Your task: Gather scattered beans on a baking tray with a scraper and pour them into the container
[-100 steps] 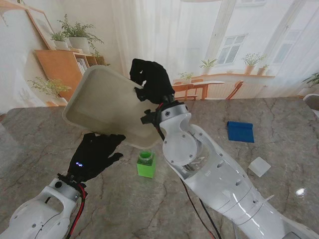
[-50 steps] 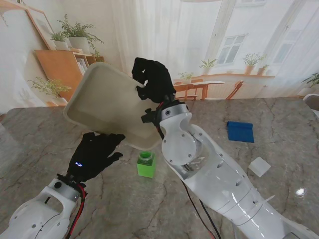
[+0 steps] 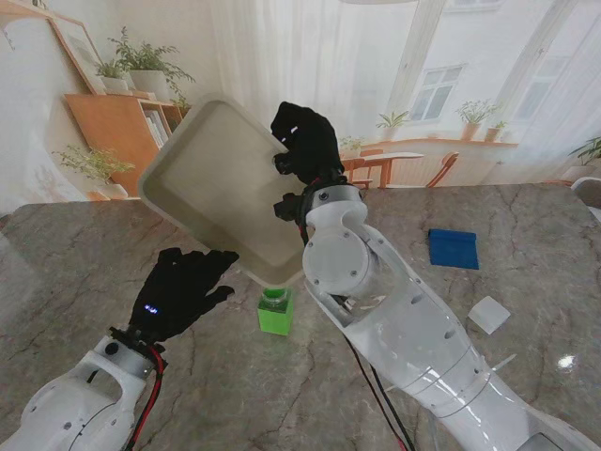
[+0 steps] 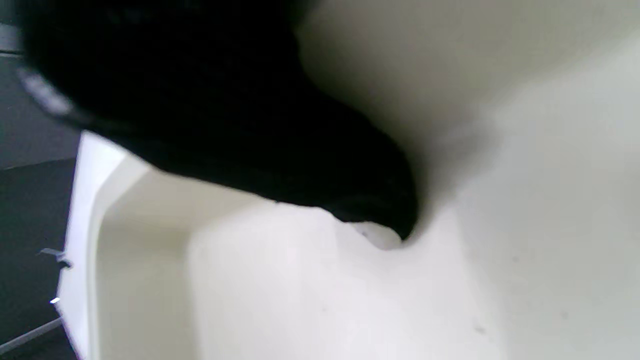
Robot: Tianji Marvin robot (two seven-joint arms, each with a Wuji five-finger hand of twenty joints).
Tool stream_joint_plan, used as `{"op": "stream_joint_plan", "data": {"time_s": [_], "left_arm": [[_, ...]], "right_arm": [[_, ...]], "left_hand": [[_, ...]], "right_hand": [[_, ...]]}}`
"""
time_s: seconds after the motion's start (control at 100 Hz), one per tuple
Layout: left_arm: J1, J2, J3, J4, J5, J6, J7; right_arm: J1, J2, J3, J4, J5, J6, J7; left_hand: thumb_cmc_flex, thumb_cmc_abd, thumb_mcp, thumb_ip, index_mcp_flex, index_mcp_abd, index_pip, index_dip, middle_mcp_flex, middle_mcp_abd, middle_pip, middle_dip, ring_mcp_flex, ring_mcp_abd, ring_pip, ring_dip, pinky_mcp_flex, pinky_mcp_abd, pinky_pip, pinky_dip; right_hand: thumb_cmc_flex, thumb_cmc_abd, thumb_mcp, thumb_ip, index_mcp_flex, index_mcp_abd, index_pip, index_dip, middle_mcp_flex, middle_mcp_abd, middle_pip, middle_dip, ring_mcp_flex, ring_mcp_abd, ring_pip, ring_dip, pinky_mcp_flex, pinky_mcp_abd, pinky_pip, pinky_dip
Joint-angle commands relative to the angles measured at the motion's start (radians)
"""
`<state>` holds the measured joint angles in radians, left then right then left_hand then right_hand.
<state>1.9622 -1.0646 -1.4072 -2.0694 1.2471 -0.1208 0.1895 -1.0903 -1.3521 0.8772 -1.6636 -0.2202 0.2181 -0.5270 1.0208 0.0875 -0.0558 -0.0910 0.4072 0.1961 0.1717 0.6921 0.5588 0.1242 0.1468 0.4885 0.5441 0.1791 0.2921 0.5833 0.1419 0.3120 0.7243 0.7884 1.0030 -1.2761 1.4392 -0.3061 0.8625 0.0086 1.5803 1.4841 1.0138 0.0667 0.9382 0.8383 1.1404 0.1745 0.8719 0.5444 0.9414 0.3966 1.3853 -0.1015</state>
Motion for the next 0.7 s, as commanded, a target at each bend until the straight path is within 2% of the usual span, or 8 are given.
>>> {"op": "stream_joint_plan", "data": {"time_s": [0.0, 0.35, 0.59, 0.69], "left_arm": [[0.0, -0.002, 0.006, 0.002, 0.0, -0.003, 0.006], [-0.014, -0.002, 0.012, 0.008, -0.007, -0.002, -0.002], [-0.014, -0.002, 0.011, 0.008, -0.008, 0.005, -0.016], [-0.014, -0.002, 0.011, 0.007, -0.01, 0.013, -0.021]], "right_arm": [[0.009, -0.021, 0.015, 0.006, 0.034, 0.026, -0.006], [0.052, -0.078, 0.098, 0.071, 0.181, 0.236, -0.095], [0.075, -0.13, 0.191, 0.123, 0.309, 0.357, -0.209], [0.094, -0.144, 0.228, 0.16, 0.327, 0.397, -0.238]], "left_hand": [[0.0, 0.066, 0.009, 0.044, 0.001, 0.0, -0.004, 0.013, 0.007, 0.006, -0.008, -0.008, 0.01, 0.0, -0.019, -0.005, -0.007, 0.025, -0.016, 0.029], [-0.001, 0.066, 0.008, 0.044, 0.002, 0.0, -0.005, 0.014, 0.007, 0.005, -0.008, -0.008, 0.009, 0.0, -0.019, -0.005, -0.009, 0.025, -0.016, 0.029], [0.0, 0.066, 0.008, 0.044, 0.001, -0.001, -0.004, 0.015, 0.006, 0.004, -0.008, -0.009, 0.008, 0.0, -0.02, -0.006, -0.009, 0.025, -0.017, 0.029], [0.0, 0.066, 0.008, 0.044, 0.002, -0.002, -0.005, 0.015, 0.006, 0.005, -0.008, -0.009, 0.009, -0.001, -0.019, -0.006, -0.009, 0.025, -0.016, 0.029]], "right_hand": [[0.16, 0.032, 0.131, 0.025, 0.013, 0.025, 0.047, 0.023, 0.034, -0.113, 0.146, 0.022, 0.054, -0.067, 0.176, 0.024, 0.105, -0.005, 0.289, 0.054], [0.155, 0.045, 0.131, 0.023, 0.004, 0.022, 0.045, 0.025, 0.025, -0.118, 0.147, 0.023, 0.047, -0.072, 0.173, 0.024, 0.102, -0.018, 0.283, 0.053], [0.153, 0.055, 0.131, 0.02, 0.001, 0.017, 0.043, 0.027, 0.019, -0.122, 0.148, 0.022, 0.042, -0.077, 0.17, 0.026, 0.1, -0.031, 0.278, 0.055], [0.152, 0.056, 0.131, 0.02, 0.002, 0.014, 0.044, 0.028, 0.019, -0.125, 0.149, 0.021, 0.041, -0.08, 0.17, 0.027, 0.1, -0.033, 0.277, 0.056]]}}
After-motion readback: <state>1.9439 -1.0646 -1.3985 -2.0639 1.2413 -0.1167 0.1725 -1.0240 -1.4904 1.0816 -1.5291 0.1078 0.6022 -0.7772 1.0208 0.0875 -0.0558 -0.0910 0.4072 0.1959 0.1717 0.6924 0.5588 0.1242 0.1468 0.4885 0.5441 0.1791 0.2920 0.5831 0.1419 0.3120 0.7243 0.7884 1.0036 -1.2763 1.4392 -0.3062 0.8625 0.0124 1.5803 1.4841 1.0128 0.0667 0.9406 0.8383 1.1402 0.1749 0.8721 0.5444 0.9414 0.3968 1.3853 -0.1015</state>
